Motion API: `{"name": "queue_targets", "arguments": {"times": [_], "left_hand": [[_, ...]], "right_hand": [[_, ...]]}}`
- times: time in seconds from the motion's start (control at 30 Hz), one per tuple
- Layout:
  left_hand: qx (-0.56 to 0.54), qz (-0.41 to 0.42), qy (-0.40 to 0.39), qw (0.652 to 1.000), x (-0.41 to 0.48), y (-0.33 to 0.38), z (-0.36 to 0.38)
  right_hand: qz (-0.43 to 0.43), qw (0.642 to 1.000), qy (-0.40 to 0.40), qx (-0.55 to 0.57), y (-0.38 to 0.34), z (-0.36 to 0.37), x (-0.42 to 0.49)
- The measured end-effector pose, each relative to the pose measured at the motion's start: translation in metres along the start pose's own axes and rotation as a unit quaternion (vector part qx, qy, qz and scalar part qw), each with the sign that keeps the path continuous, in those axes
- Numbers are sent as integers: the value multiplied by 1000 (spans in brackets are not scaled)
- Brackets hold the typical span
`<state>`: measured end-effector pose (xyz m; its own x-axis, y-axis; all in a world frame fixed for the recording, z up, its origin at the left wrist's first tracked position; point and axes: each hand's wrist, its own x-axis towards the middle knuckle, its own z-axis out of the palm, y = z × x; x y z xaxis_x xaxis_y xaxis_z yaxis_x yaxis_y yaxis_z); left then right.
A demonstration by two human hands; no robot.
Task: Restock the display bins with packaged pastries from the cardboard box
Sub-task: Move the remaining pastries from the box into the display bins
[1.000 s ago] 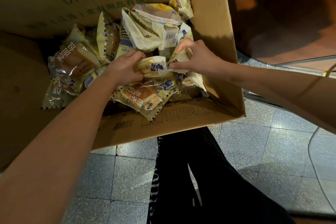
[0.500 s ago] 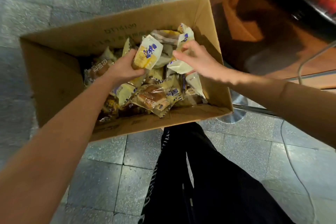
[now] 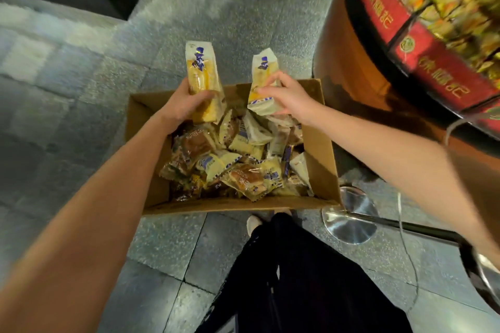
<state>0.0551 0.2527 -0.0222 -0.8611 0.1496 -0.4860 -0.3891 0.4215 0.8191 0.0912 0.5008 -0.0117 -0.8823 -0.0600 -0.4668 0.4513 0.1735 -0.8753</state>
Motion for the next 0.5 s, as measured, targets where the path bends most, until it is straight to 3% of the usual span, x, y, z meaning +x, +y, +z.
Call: {"name": "queue_targets", "arguments": {"times": [0.17, 0.5], "left_hand": [[-90, -12, 64, 994, -37, 25, -21], [-253, -31, 177, 951, -150, 14, -44]], "right_hand": [[-46, 998, -12, 29, -44, 22, 3], [-186, 953, -207, -122, -107, 96, -33]]}}
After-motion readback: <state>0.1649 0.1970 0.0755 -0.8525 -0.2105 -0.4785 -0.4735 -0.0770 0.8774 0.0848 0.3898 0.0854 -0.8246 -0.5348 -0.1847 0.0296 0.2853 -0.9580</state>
